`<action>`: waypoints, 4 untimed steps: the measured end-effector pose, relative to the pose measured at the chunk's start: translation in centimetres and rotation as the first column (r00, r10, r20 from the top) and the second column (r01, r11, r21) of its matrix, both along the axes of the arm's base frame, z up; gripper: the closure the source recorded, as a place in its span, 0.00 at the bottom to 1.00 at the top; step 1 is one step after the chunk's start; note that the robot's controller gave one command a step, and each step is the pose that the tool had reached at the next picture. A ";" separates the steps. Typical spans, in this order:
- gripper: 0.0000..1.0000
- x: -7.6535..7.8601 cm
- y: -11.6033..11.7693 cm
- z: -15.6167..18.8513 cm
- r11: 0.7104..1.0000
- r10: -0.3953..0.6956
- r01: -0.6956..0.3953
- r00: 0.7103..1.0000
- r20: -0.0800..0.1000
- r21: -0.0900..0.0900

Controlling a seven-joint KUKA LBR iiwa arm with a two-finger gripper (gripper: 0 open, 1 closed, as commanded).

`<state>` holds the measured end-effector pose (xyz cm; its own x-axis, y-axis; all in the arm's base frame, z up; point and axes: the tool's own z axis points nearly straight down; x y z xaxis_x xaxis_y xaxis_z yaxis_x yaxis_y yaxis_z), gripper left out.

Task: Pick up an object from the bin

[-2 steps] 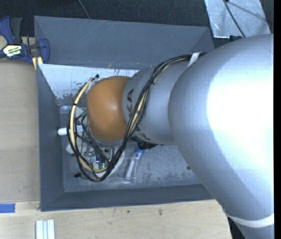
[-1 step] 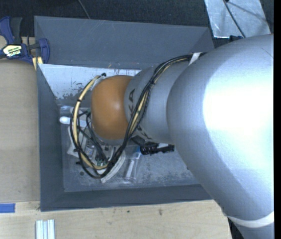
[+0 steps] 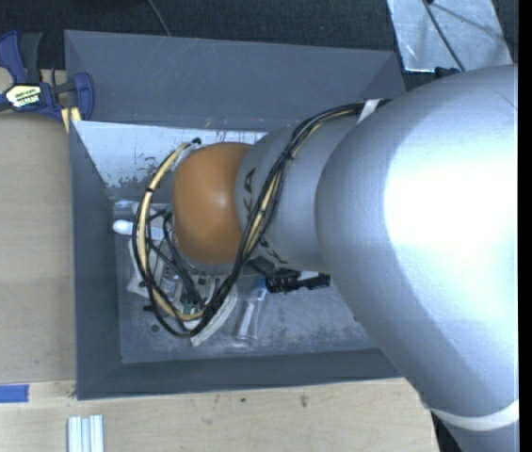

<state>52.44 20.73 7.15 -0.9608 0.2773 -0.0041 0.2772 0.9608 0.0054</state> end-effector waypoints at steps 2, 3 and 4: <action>1.00 0.0 0.0 0.6 1.000 0.000 0.000 1.000 -0.002 -0.002; 1.00 0.0 -0.1 0.8 1.000 0.000 0.000 1.000 -0.002 -0.002; 1.00 0.0 -0.1 1.0 1.000 0.000 0.000 1.000 -0.002 -0.002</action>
Offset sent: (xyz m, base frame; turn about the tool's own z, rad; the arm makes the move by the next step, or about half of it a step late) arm 0.0000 0.0000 0.0095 0.0000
